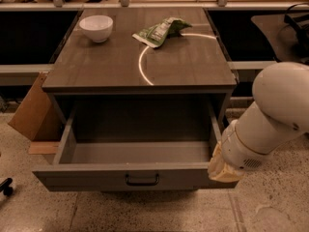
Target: Close top drawer
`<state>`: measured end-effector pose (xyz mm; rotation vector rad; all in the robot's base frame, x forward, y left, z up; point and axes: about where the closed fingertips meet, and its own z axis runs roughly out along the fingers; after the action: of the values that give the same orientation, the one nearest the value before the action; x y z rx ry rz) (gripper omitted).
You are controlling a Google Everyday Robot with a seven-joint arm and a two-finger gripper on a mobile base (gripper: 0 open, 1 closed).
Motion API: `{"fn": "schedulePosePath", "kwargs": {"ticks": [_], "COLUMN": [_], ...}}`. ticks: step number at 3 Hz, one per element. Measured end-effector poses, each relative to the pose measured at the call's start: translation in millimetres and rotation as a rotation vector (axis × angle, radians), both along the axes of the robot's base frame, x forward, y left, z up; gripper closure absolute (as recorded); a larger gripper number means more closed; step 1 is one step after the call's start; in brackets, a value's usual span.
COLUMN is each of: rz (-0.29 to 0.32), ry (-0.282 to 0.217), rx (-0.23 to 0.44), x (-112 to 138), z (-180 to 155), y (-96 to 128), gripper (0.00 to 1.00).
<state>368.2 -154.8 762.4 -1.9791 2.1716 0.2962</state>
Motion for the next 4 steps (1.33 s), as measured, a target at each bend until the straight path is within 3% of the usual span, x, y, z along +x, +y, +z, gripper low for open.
{"fn": "schedulePosePath", "kwargs": {"ticks": [1, 2, 4], "rz": [-0.008, -0.031, -0.147], "ry": [0.031, 0.052, 0.088], "rx": [-0.004, -0.027, 0.024], "x": [-4.9, -9.1, 2.3], "z": [-27.8, -55.8, -111.2], "y": [3.7, 8.8, 7.3], "gripper": [0.94, 1.0, 1.0]}}
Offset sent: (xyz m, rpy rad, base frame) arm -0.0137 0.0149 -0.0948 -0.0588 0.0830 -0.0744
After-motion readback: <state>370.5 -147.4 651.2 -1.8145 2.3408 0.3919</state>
